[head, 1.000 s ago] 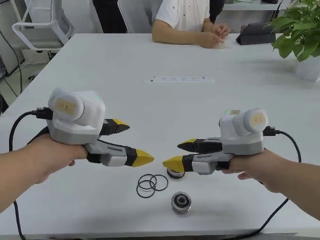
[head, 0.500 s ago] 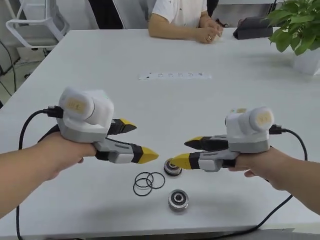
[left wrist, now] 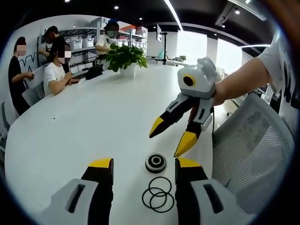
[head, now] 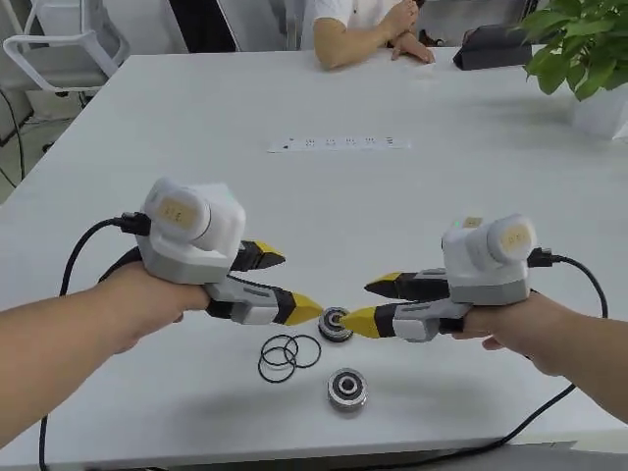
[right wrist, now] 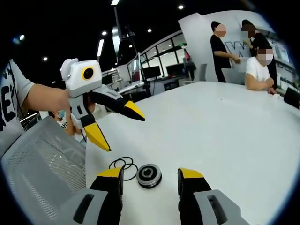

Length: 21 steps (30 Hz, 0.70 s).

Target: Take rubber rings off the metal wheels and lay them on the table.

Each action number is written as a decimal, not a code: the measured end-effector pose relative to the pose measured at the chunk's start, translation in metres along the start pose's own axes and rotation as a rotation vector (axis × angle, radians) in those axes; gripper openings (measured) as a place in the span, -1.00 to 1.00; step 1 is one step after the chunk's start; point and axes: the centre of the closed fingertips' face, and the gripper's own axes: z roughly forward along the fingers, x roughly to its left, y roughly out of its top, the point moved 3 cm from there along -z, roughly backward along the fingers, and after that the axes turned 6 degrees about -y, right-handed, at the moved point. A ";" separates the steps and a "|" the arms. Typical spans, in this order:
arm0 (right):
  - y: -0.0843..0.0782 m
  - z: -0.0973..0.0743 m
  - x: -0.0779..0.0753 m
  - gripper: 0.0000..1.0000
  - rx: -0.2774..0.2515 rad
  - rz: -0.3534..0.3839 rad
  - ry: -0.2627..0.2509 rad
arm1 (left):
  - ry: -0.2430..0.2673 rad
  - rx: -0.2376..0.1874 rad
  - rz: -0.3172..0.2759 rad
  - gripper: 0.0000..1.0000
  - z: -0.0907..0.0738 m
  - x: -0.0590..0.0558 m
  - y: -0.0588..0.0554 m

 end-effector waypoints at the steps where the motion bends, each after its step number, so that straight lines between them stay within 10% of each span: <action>1: -0.001 0.000 0.000 -0.12 0.003 -0.002 0.000 | -0.002 0.002 0.000 -0.03 0.001 0.000 -0.001; 21: -0.020 0.003 -0.003 -0.27 0.048 -0.031 -0.006 | -0.060 0.048 -0.001 -0.35 0.029 -0.005 -0.015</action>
